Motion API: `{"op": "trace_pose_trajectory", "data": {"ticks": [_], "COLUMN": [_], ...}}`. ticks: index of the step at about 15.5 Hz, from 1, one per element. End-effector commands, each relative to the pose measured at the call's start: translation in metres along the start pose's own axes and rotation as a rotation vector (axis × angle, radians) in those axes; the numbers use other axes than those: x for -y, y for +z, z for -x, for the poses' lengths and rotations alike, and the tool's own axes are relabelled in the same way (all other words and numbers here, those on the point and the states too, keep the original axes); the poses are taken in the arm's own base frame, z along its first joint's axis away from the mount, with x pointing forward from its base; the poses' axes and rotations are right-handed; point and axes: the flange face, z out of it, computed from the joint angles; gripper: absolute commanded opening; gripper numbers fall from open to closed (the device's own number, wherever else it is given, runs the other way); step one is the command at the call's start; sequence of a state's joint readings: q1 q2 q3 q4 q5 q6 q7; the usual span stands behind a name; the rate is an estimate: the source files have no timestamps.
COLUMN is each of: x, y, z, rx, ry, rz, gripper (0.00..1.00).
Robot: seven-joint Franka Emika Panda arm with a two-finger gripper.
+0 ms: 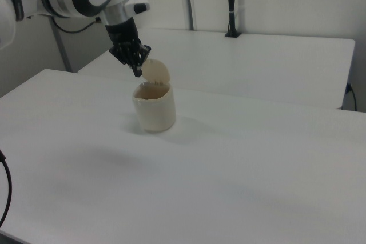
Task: Open the trash bin
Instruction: 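Lift the gripper upward, flipping the bin lid open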
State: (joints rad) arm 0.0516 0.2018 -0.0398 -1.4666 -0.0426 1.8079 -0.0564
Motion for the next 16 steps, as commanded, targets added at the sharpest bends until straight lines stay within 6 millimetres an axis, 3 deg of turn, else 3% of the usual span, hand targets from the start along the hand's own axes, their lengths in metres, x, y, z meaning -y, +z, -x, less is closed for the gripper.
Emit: {"op": "trace_pose_trajectory", "data": {"ticks": [1,5,7,9,10,12,16], "x": [-0.016,-0.009,-0.009,-0.012,-0.013,-0.013,-0.013], "y": [-0.028,-0.032,-0.03,-0.031,-0.031,-0.03,-0.028], "z": [0.03,0.04,0.041,0.04,0.04,0.04,0.04], "rx": [0.051,0.112,0.121,0.117,0.116,0.116,0.114], "ry": [0.011,-0.01,-0.01,-0.004,-0.002,-0.002,-0.003], "rz": [0.018,0.042,0.042,0.042,0.043,0.043,0.043], "gripper": [0.0,0.07,0.34,0.81,0.92,1.0,1.0]}}
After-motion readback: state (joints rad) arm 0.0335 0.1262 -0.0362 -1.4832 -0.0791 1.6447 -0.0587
